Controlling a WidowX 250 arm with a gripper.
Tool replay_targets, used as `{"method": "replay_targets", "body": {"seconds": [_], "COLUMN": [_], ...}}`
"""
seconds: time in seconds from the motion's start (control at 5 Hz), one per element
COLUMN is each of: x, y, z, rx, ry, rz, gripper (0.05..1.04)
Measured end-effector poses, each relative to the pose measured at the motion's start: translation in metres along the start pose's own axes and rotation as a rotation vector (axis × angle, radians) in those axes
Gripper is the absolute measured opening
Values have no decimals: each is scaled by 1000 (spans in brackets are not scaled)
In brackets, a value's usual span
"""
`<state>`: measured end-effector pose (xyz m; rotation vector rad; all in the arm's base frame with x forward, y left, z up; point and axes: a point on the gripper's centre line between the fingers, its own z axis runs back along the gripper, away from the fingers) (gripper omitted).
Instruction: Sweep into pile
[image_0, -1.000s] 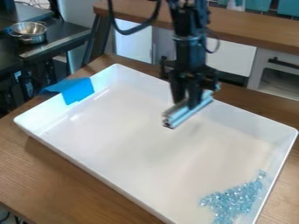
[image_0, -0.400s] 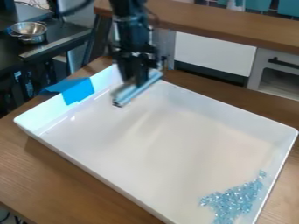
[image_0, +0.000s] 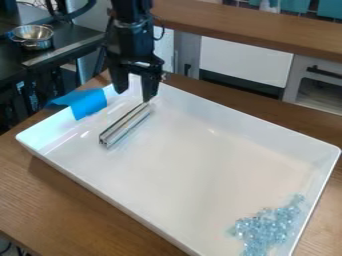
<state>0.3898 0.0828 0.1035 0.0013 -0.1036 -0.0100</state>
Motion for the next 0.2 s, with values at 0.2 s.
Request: {"method": "replay_targets", "body": {"seconds": [0.2], "x": [1], "y": [-6], "z": [14], "rx": [-4], "ry": [29], "rz": [14], "gripper": [1001]}}
